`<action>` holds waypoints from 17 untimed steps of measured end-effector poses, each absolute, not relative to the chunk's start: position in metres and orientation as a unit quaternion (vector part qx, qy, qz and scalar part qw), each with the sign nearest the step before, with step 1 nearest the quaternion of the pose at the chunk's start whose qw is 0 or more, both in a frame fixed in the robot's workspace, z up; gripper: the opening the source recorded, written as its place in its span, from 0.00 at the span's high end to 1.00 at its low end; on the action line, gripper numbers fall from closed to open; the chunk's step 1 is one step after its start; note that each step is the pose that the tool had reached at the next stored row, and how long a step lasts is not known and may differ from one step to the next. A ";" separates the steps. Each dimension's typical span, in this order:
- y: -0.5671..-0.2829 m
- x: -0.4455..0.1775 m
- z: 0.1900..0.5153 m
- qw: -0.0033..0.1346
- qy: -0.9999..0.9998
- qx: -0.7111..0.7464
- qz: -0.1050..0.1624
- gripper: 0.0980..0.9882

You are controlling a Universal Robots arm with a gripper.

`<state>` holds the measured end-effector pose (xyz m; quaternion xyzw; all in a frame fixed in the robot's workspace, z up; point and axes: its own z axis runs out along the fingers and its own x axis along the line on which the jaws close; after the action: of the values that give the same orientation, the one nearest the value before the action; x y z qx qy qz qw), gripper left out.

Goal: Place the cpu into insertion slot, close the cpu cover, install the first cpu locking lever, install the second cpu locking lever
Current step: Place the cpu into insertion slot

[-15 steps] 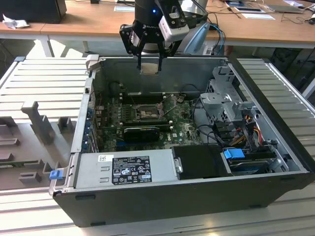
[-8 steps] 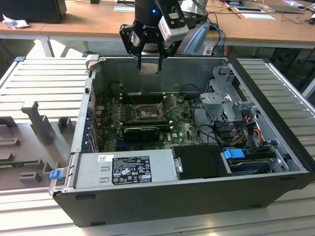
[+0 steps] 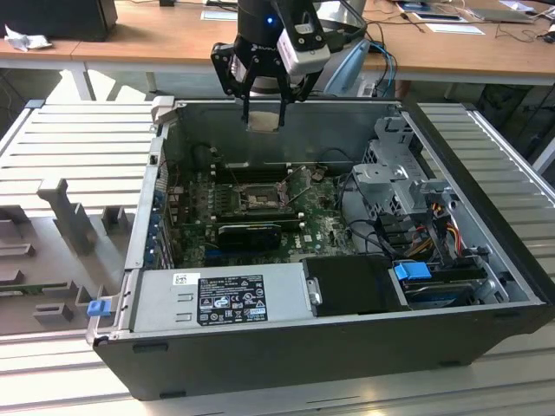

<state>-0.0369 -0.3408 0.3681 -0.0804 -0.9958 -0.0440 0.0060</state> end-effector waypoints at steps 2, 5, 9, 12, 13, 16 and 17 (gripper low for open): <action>-0.341 -0.037 0.368 0.006 -0.995 -0.084 -0.044 0.52; -0.341 -0.037 0.368 0.006 -0.995 -0.089 -0.043 0.52; -0.341 -0.037 0.367 0.005 -0.994 -0.095 -0.043 0.52; -0.341 -0.037 0.367 0.005 -0.994 -0.100 -0.043 0.52; -0.341 -0.037 0.367 0.005 -0.994 -0.102 -0.043 0.52; -0.341 -0.037 0.367 0.005 -0.993 -0.110 -0.042 0.52; -0.341 -0.037 0.367 0.004 -0.993 -0.112 -0.042 0.52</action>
<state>-0.0369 -0.3408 0.3666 -0.1117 -0.9928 -0.0423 0.0045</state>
